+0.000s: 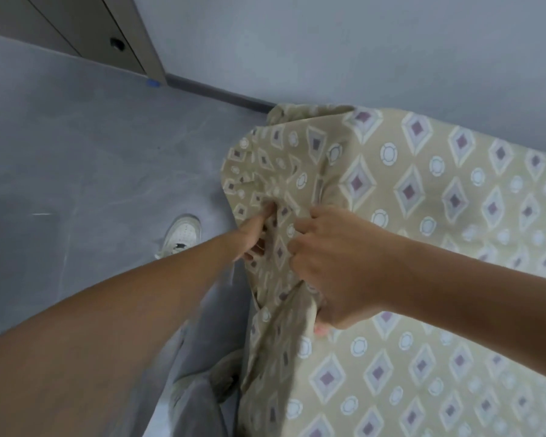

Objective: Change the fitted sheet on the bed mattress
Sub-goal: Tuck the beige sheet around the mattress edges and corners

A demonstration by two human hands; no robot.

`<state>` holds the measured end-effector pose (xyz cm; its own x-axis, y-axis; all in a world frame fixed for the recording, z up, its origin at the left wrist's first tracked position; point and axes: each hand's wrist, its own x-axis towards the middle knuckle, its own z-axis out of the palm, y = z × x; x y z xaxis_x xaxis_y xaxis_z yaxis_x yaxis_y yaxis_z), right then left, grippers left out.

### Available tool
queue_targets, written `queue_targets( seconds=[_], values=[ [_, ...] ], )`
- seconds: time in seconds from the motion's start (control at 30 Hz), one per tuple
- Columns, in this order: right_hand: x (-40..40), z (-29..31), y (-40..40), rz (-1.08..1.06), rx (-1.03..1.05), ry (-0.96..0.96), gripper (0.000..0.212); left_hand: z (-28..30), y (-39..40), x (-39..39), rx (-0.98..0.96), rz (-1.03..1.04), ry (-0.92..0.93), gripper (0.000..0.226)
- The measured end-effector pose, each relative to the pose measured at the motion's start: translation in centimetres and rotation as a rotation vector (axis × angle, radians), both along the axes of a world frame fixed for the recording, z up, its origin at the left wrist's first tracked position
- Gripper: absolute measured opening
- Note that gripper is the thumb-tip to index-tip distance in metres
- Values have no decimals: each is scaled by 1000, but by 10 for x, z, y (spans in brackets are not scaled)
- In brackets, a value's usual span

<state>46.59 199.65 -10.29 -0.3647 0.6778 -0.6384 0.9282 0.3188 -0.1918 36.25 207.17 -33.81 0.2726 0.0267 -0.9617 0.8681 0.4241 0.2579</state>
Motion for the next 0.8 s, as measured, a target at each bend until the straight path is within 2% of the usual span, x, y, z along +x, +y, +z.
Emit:
queue_targets(
  seconds=[0.07,0.2,0.33,0.4,0.5,0.57,0.63,0.7,0.73,0.8],
  values=[
    [1,0,0,-30,-8,28,71,-5,14,6,-5,35,-46,90],
    [1,-1,-7,-29,-23,42,48,-6,20,11,-80,163,-113,88],
    [2,-1,-6,-25,34,49,50,11,9,41,-260,350,-280,84],
    [-1,2,-6,-18,6,31,44,11,15,65,-293,445,-337,87],
    [-1,4,-10,-25,30,25,52,11,36,108,-269,523,-344,81],
    [0,-2,-13,-41,50,41,54,6,48,135,-227,491,-330,79],
    [1,-8,-12,-57,58,50,55,-3,60,153,-125,323,-320,65],
    [3,-11,-12,-70,63,45,54,-14,70,158,-104,76,-299,60],
    [3,-14,-12,-83,72,53,53,-20,74,158,-54,-14,-295,57],
    [4,-19,-13,-82,63,49,49,-19,83,158,161,-54,-330,40]
  ],
)
